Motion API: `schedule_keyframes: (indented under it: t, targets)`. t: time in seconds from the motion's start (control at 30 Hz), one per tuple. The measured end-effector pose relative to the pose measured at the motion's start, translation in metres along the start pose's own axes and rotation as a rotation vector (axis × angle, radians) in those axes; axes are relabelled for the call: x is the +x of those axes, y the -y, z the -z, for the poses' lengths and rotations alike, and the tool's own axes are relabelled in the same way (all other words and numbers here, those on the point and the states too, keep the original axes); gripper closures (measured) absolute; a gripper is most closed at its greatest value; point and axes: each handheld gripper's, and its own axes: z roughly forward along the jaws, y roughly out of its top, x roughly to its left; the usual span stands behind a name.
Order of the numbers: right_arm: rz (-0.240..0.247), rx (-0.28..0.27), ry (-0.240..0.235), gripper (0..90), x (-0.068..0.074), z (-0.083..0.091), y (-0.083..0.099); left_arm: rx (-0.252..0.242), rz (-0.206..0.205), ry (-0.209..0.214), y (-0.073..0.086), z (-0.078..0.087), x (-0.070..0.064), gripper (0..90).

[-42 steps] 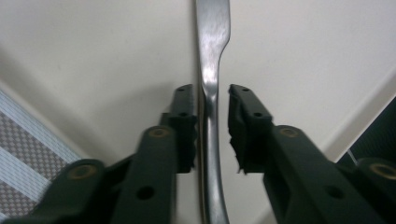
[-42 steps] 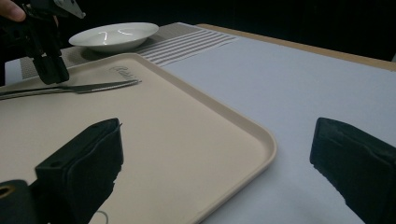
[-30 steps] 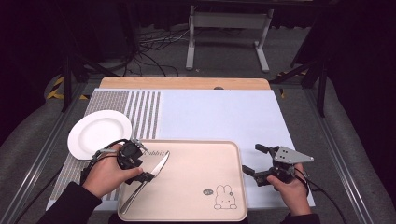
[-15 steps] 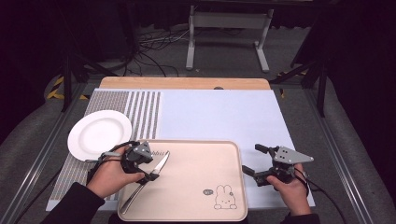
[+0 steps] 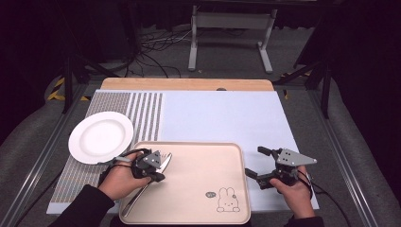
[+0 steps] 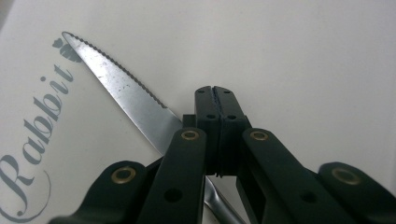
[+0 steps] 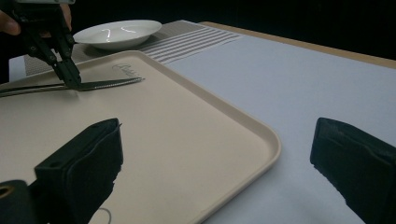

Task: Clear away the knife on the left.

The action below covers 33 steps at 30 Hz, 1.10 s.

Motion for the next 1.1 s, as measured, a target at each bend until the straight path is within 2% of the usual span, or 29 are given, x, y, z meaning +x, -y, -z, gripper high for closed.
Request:
schedule_keyframes:
  t: [0.23,0.5,0.67,0.8,0.9,1.1]
  targets:
    - [0.001,-0.001,0.000,3.0,0.000,0.001,0.000,0.017,0.000,0.015,0.001,-0.004,0.000,90.0]
    - [0.001,0.002,-0.002,3.0,0.000,0.000,0.000,0.032,0.004,0.003,0.004,-0.004,0.003,90.0]
    - [0.001,0.001,-0.002,3.0,0.000,0.000,0.000,0.036,0.025,0.005,0.007,-0.003,0.003,90.0]
    - [0.001,0.002,-0.004,3.0,0.000,0.000,0.000,0.046,0.022,-0.003,0.009,-0.001,0.004,90.0]
    - [0.001,0.002,-0.003,3.0,0.000,0.000,0.000,0.051,0.036,-0.008,0.010,0.000,0.005,90.0]
    - [0.001,0.004,-0.005,3.0,0.000,0.000,0.000,0.053,0.032,-0.018,0.013,0.002,0.008,90.0]
